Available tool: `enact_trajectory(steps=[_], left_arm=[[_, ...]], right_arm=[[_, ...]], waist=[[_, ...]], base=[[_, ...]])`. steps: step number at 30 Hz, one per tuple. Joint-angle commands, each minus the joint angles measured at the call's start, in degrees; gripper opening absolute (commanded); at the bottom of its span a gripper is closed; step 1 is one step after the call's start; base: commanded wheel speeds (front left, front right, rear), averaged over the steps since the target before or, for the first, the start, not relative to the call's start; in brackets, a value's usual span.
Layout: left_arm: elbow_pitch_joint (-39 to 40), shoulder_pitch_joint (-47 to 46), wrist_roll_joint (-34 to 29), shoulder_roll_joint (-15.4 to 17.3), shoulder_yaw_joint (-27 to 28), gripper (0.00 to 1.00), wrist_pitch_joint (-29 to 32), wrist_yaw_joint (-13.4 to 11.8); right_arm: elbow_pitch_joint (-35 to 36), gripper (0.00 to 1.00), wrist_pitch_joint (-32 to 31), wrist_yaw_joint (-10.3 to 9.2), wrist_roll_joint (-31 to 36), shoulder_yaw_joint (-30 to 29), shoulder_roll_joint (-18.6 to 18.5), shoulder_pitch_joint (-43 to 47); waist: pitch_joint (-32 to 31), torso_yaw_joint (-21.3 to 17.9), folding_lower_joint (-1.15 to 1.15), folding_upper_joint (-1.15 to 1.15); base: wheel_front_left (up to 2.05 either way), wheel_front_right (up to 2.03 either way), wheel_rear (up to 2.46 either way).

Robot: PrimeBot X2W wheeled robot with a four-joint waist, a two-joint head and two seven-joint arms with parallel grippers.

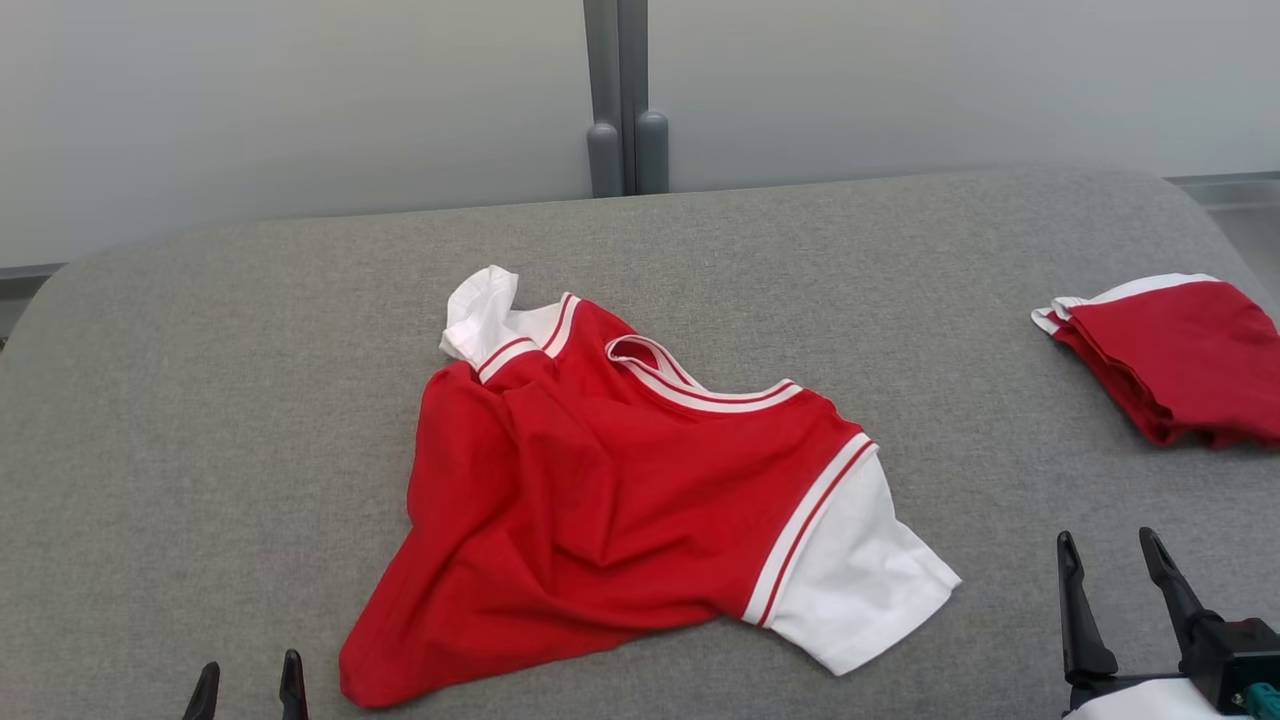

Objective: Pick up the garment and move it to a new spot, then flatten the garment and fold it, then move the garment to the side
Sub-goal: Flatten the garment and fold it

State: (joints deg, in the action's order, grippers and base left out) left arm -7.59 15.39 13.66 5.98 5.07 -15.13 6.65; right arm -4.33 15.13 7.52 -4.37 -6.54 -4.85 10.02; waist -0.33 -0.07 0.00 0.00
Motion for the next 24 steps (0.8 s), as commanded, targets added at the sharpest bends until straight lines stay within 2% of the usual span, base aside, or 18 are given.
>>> enact_trajectory(steps=[1,14,24], left_arm=[[-0.09,0.28,-0.64,-0.42,0.28,1.00,0.01,0.42],[-0.43,-1.06,-1.04,-1.16,-0.10,1.00,0.01,0.87],[-0.97,-2.23,-0.04,-0.19,-2.17,1.00,0.00,0.83]], right_arm=[[-0.30,1.00,0.01,-0.07,0.09,0.37,-0.38,-0.57],[-0.84,1.00,0.01,-0.07,-0.28,1.57,-0.97,-1.89],[-1.57,1.00,0.01,-0.07,-0.29,2.99,-0.95,-2.62]], waist=[[-0.01,0.10,0.00,0.00],[-0.01,0.59,0.00,0.00],[0.20,0.19,0.00,0.00]], base=[[0.00,0.00,0.00],[0.00,0.00,0.00],[0.00,0.00,0.00]])
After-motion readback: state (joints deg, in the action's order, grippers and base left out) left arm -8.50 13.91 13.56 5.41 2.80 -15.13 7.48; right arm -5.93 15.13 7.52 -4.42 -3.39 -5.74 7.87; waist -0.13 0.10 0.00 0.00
